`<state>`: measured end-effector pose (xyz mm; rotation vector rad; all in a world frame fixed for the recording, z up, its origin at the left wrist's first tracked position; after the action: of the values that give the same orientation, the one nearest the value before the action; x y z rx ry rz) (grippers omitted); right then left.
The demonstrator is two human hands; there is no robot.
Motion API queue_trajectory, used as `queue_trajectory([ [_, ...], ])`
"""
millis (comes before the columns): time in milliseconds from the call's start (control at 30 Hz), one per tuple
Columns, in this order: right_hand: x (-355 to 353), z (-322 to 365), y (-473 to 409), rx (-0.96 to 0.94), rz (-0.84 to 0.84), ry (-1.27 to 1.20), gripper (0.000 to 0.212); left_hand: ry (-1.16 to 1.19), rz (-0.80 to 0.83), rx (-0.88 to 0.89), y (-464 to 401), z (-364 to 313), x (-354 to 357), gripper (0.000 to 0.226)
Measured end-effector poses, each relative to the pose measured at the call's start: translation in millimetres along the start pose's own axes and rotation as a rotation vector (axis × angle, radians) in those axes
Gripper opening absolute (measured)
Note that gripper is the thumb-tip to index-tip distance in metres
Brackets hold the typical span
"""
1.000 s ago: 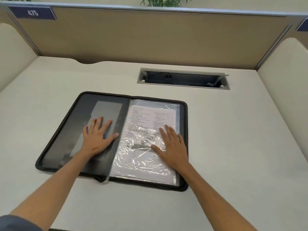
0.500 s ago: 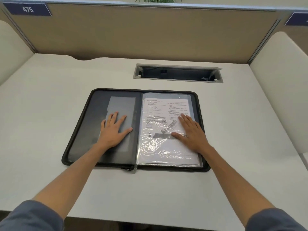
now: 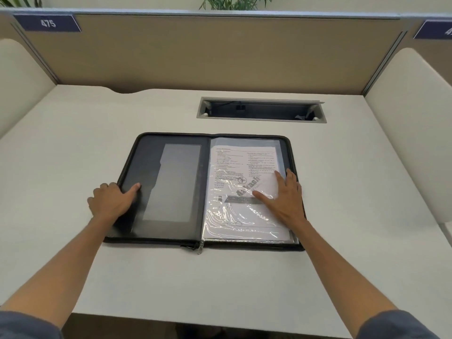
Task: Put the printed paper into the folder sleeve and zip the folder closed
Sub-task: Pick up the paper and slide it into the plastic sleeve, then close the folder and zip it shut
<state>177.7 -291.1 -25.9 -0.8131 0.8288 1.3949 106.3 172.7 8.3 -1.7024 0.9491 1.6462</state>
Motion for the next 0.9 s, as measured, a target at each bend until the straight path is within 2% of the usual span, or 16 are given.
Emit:
queue_trajectory([
  [167, -2, -3, 5, 0.020, -0.022, -0.079, 0.090, 0.197, -0.032, 0.016, 2, 3, -22, 0.058],
  [333, -9, -2, 2, 0.087, 0.072, -0.146, 0.081, 0.314, -0.100, 0.007, 5, -1, -67, 0.042],
  [433, -25, 15, 1, 0.062, -0.002, -0.078, 0.071, 0.484, -0.122, 0.086, 6, -12, -105, 0.030],
  [533, -49, 60, 7, -0.070, -0.116, -0.127, 0.051, 0.802, -0.040, 0.195, 16, -33, -144, 0.025],
  [633, -73, 116, 21, -0.146, -0.075, -0.388, 0.036, 1.039, 0.094, 0.368, 43, -76, -174, 0.017],
  [700, -88, 148, 31, -0.188, -0.021, -0.551, 0.034, 1.094, 0.114, 0.461, 63, -111, -183, 0.012],
  [800, -109, 179, 46, -0.197, 0.099, -0.747, 0.047, 1.130, 0.103, 0.523, 88, -157, -184, 0.009],
  [900, -131, 187, 61, -0.190, 0.136, -0.819, 0.056, 1.100, 0.105, 0.602, 106, -194, -174, 0.019],
])
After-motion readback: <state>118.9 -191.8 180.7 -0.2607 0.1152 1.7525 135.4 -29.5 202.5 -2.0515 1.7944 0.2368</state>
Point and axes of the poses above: each hand's wrist, its own y-axis away from the middle knuckle, its own x-axis out of the palm, z = x × y, the point moved 4 cm from there along -y, towards the middle knuckle, and after that the axes turned 5 degrees about x, right-handed, at the moved point
